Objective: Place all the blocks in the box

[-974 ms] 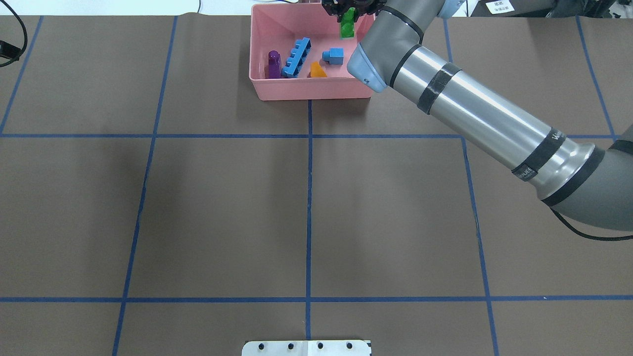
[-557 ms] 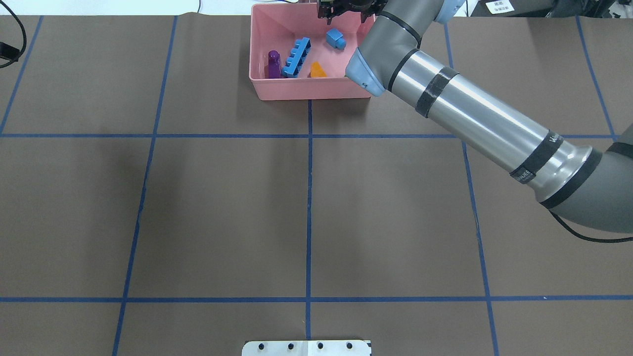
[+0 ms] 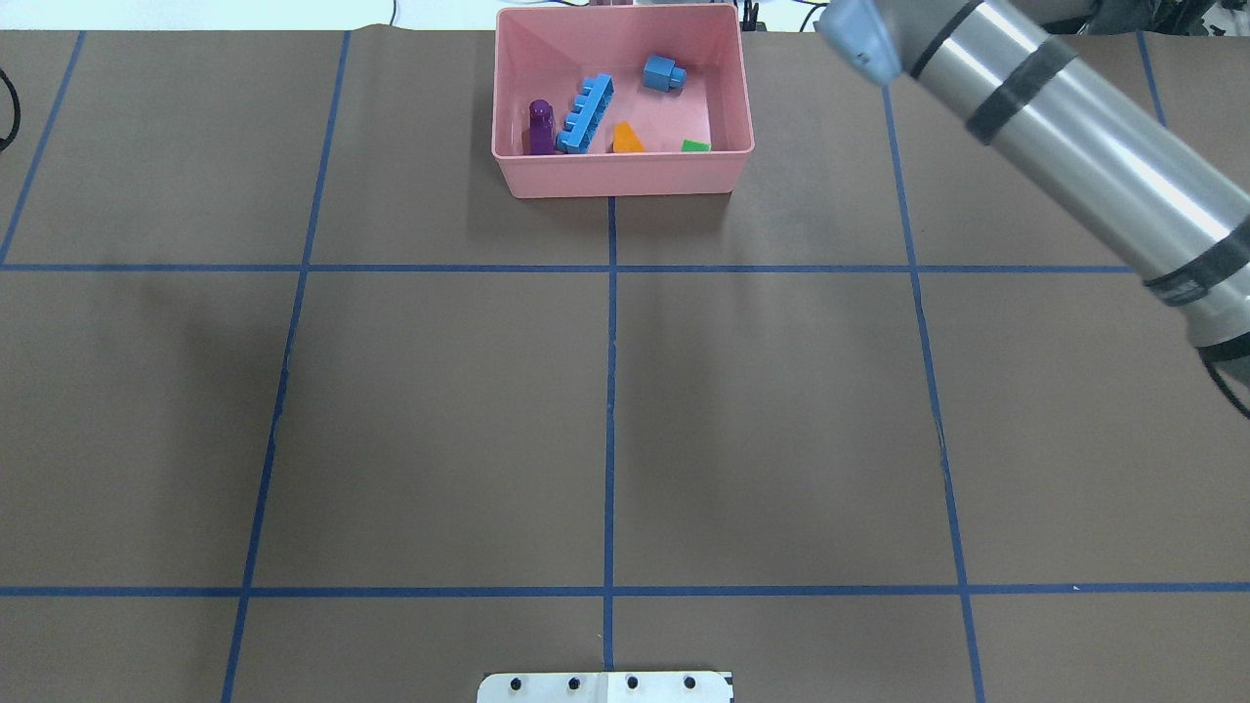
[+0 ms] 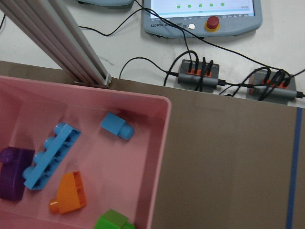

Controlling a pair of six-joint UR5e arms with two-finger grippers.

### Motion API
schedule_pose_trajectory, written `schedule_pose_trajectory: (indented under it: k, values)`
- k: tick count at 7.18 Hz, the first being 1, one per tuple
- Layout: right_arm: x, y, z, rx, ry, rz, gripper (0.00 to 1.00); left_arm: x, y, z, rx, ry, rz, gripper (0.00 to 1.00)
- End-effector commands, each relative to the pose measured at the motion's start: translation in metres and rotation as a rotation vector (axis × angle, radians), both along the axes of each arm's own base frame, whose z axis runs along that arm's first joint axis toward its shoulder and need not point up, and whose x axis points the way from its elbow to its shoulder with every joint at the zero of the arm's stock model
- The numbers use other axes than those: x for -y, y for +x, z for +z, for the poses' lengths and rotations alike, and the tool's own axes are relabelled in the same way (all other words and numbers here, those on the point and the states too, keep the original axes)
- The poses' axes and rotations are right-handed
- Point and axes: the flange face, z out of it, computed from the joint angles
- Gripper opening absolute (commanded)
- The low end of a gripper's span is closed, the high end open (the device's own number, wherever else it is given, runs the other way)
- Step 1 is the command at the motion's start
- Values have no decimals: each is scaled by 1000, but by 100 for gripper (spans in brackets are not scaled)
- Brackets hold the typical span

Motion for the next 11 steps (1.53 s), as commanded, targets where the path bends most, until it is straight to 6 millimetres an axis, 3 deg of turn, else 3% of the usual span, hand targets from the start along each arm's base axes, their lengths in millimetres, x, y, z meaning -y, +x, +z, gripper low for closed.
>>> schedule_pose_trajectory:
  k: [1,2,3,4,5,6,7,8,9,11]
  values:
    - [-21,124,95,8,-36,-45,100,-17,-61,10,-136,-58,73,100]
    - [-37,184,144,-16,-9,-86,100,-21,-82,7,-134,-70,111,100]
    - [-56,221,187,-55,-12,-124,100,-32,-87,1,-126,-104,126,100]
    - [-73,251,221,-78,-44,-143,100,-50,-89,-11,-124,-145,126,100]
    - [-103,268,257,-88,-93,-150,100,-66,-90,-28,-141,-190,126,100]
    - [-139,280,281,-86,-108,-140,100,-72,-92,-36,-192,-218,128,100]
    - [-162,283,308,-109,-145,-132,100,-78,-95,-25,-198,-233,123,100]
    - [-169,285,323,-120,-166,-133,100,-85,-109,-14,-191,-228,135,100]
    - [-172,286,327,-128,-168,-133,100,-88,-130,2,-182,-212,166,100]
    - [-175,288,329,-148,-170,-128,100,-100,-148,18,-249,-194,181,100]
